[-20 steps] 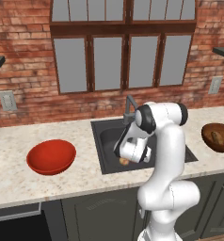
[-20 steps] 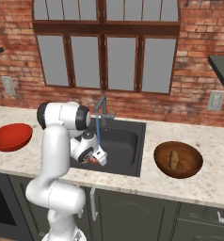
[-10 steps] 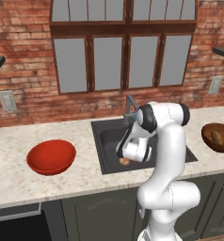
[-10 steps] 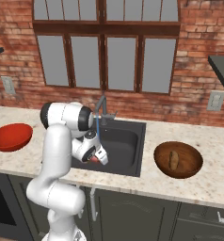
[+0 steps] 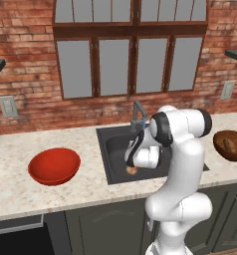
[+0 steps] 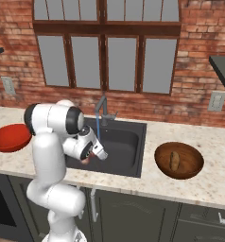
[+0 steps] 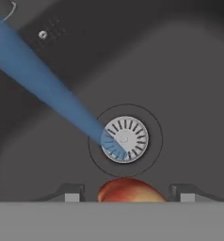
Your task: Pick the peachs from the sink and place them in one bowl. Place the potato in the other bowl. Then turn off the sink faucet.
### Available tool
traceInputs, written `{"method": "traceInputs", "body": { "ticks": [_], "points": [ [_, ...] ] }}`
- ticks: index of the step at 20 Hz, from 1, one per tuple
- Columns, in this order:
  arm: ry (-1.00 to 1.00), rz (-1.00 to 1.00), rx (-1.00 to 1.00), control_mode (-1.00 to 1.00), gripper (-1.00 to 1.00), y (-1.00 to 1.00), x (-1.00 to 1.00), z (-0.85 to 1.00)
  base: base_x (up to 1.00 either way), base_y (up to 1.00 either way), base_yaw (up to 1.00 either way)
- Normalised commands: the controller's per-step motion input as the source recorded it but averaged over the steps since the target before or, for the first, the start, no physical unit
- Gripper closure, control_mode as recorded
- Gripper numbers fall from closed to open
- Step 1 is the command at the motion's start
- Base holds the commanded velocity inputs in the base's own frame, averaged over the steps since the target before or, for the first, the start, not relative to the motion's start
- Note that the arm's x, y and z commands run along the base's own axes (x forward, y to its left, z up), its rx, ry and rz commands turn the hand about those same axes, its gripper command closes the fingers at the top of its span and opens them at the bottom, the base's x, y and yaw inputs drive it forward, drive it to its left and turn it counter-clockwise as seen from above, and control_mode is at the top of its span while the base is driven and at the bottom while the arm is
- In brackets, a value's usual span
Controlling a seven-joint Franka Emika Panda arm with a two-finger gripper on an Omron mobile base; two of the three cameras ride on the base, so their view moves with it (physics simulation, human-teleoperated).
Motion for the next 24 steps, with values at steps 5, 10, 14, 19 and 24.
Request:
{"method": "traceInputs", "body": {
  "ticks": [5, 10, 14, 19, 24],
  "points": [
    [-0.05, -0.02, 0.0, -1.0, 1.0, -0.02, -0.14, 1.0, 0.0, 0.0, 0.0],
    [0.0, -0.02, 0.0, -1.0, 1.0, 0.0, -0.56, 1.0, 0.0, 0.0, 0.0],
    [0.01, 0.0, 0.0, -1.0, 1.0, 0.0, -0.82, 1.0, 0.0, 0.0, 0.0],
    [0.12, 0.0, 0.0, -1.0, 1.0, 0.0, -0.78, 1.0, 0.0, 0.0, 0.0],
    [0.26, 0.0, 0.01, -1.0, 1.0, 0.0, -0.71, 1.0, 0.0, 0.0, 0.0]
  ]
}}
